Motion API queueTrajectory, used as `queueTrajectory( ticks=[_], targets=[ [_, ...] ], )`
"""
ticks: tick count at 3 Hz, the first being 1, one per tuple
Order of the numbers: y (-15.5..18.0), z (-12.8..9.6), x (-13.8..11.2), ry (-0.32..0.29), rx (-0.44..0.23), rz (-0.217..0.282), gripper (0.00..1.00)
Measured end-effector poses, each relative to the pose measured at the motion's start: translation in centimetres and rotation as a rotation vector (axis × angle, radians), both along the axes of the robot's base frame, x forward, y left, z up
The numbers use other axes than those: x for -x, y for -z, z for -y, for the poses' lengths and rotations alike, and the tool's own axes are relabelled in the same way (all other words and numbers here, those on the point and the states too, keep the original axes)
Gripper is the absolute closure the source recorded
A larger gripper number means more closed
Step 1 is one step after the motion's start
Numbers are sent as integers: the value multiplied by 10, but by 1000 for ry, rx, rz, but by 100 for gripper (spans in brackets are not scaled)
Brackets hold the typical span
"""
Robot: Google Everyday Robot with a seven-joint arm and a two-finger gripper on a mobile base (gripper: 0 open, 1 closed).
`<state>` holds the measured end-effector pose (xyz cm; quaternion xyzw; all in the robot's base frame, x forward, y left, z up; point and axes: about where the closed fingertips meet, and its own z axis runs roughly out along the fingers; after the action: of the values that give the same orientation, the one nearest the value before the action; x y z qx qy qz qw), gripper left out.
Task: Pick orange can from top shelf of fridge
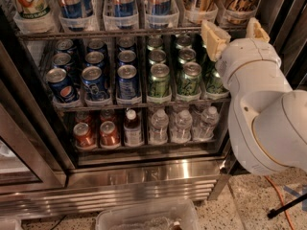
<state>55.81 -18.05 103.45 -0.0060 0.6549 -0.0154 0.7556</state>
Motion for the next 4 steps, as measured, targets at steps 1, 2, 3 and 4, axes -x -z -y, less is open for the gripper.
queueTrajectory(
  ticks=[1, 2, 3, 4],
  targets=[
    [1, 5, -10, 19, -8, 16, 23],
    [1, 9, -21, 27, -33, 29, 26],
    [-5, 15, -28, 37, -58, 44, 24],
    [-13, 24, -34, 39, -64, 50, 25]
  ],
)
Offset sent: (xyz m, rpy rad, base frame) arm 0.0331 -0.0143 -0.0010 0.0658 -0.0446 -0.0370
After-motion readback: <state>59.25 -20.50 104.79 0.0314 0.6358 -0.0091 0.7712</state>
